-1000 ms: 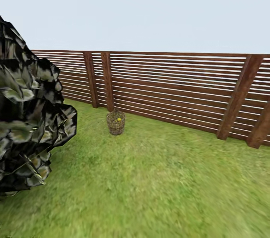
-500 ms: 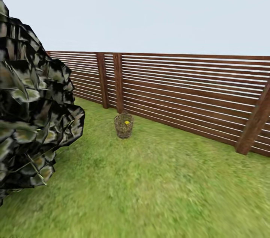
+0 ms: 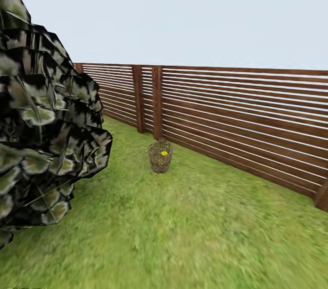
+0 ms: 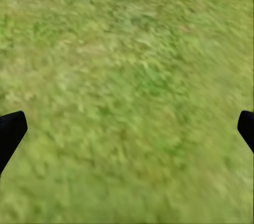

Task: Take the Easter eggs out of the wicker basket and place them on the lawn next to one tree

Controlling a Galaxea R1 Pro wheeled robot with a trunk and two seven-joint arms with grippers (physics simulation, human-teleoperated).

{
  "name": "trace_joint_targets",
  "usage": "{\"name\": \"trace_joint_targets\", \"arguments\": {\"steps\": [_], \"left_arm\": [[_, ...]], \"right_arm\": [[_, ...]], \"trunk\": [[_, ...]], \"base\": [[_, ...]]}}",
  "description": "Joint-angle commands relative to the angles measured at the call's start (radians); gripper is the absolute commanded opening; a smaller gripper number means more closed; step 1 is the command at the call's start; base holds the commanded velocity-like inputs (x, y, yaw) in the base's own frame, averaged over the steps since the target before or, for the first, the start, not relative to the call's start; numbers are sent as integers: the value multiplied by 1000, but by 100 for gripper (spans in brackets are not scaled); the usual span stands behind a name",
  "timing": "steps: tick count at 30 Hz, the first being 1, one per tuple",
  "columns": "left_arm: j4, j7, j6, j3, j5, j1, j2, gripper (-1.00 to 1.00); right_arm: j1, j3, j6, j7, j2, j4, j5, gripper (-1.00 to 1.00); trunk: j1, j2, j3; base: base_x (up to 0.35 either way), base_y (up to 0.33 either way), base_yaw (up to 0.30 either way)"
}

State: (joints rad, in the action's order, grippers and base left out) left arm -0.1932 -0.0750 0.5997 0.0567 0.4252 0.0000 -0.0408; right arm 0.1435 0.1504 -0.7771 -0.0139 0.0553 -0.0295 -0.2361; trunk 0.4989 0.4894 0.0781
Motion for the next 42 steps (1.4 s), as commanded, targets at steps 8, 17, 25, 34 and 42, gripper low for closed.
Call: {"name": "trace_joint_targets", "arguments": {"steps": [8,17,25,34,42], "left_arm": [[-2,-8,2,6,0,0,-1,100],[-2,-8,2,6,0,0,1,100],[-2,-8,2,6,0,0,1,100],[-2,-8,2,6,0,0,1,100],[-2,-8,2,6,0,0,1,100]], "right_arm": [[1,8,-2,-1,0,0,8,100],[1,8,-1,-1,0,0,8,100],[1,8,-1,-1,0,0,8,100],[1,8,1,-1,0,1,8,100],[1,8,1,-1,0,2,8,100]], "trunk": [[1,2,2],[1,2,2],[1,2,2],[1,2,2],[1,2,2]], "base": [[264,-240,204],[264,-240,88],[264,-240,3],[264,-240,0],[264,-240,0]]}}
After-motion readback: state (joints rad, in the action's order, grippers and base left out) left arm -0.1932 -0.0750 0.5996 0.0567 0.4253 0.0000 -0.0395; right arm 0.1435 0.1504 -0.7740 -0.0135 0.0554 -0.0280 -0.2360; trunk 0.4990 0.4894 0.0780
